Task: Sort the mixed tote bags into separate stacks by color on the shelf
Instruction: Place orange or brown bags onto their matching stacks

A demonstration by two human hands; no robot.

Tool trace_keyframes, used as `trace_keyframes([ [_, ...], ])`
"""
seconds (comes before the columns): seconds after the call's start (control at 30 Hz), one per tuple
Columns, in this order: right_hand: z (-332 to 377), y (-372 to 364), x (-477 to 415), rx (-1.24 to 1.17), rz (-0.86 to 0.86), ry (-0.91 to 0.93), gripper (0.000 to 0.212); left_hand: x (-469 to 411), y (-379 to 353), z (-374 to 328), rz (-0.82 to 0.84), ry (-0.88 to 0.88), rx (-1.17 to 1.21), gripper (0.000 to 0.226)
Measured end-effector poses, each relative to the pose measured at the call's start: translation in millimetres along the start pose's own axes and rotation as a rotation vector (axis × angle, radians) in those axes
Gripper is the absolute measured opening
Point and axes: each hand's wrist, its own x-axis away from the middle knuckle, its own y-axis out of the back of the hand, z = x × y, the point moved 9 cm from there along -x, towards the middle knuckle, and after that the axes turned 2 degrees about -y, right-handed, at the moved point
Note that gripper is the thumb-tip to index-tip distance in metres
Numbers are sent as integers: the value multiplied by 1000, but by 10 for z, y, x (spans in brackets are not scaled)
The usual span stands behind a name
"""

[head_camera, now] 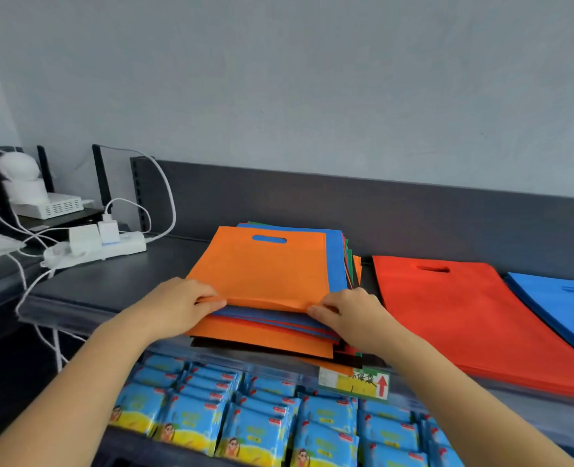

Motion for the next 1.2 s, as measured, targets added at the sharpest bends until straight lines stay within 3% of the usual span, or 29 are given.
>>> trace_keyframes([
  [0.1,-42,11,-65,-35,-40,-79,48,-65,32,17,-42,14,-27,43],
  [0.33,-50,36,-108,20,-96,-155,38,-98,85,-28,-166,9,-54,46],
  [0.43,-63,35,-95,10,-99,-139,25,14,79,-27,-206,-11,-44,34],
  [0.53,-182,272,-10,-137,-226,-157,29,238,134,-128,-297,-47,-19,23],
  [0.6,-310,502,103,-319,-321,-186,11,414,204,-371,-430,-123,-56,19],
  [0.63,-418,544,171,-497,-299,-237,15,489,221,-526,-481,-163,-91,15],
  [0.67,-553,510,259,-752,-228,-322,21,546,216,-687,-504,-198,-117,14],
  [0.73,-776,367,518,-1314,-30,-523,32,612,157,-1004,-495,-248,-149,31],
  [0.8,-1024,357,794,-1596,74,-639,58,665,59,-1355,-487,-307,-224,49],
  [0.83,-1191,383,922,-1605,83,-668,66,702,13,-1570,-488,-345,-253,55],
  [0.87,-1316,435,1060,-1566,76,-670,60,738,-47,-1798,-493,-388,-273,59],
  [0.93,-1636,560,1326,-1317,0,-653,23,815,-178,-2277,-509,-476,-283,63],
  [0.97,-1843,634,1468,-1121,-42,-647,18,842,-252,-2510,-506,-508,-271,64],
  [1.07,-2441,893,1964,-739,-156,-624,53,887,-515,-3163,-483,-549,-219,65],
  [1.2,-3252,1278,2753,-554,-307,-642,55,911,-839,-4052,-453,-605,-117,69],
])
